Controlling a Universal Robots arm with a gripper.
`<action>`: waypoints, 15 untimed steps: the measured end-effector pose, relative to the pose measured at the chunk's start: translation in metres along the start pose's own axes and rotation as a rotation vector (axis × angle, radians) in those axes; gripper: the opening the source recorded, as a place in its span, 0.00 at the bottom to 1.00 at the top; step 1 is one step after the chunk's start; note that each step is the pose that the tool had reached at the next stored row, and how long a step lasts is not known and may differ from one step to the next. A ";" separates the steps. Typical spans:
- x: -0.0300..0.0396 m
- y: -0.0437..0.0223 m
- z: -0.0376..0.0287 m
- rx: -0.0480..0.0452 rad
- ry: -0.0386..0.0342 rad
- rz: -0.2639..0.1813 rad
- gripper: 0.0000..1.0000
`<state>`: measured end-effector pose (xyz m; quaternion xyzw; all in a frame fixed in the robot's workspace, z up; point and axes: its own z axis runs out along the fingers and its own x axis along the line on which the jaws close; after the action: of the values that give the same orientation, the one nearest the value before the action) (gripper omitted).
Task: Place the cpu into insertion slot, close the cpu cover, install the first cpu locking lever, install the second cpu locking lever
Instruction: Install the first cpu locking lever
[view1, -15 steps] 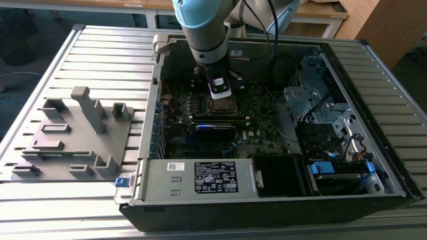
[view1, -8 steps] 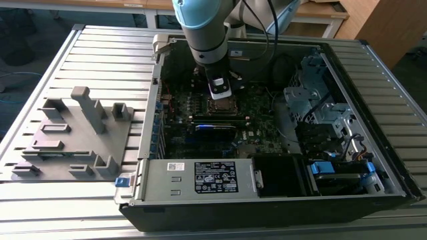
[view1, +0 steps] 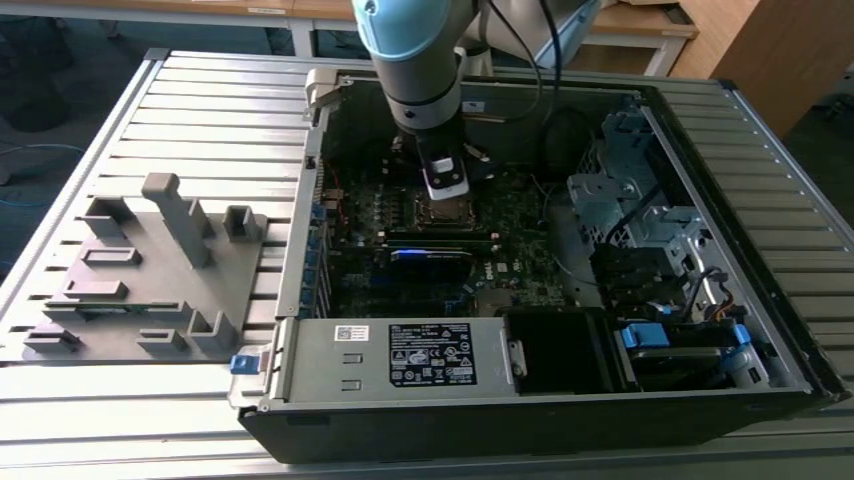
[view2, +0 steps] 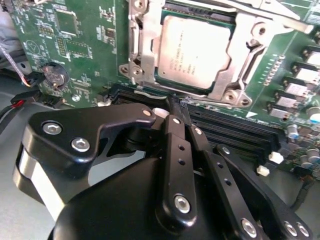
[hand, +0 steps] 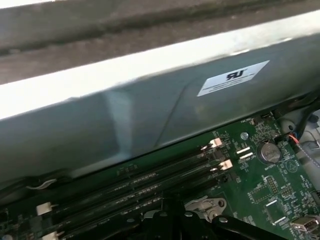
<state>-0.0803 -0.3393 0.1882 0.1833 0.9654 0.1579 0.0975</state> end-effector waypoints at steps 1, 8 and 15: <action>-0.0011 0.0003 0.0004 0.0001 0.0001 0.000 0.10; -0.0083 0.0027 0.0029 0.0002 0.0001 0.000 0.10; -0.0105 0.0034 0.0038 0.0002 0.0000 0.000 0.10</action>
<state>-0.0687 -0.3393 0.1871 0.1834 0.9654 0.1578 0.0974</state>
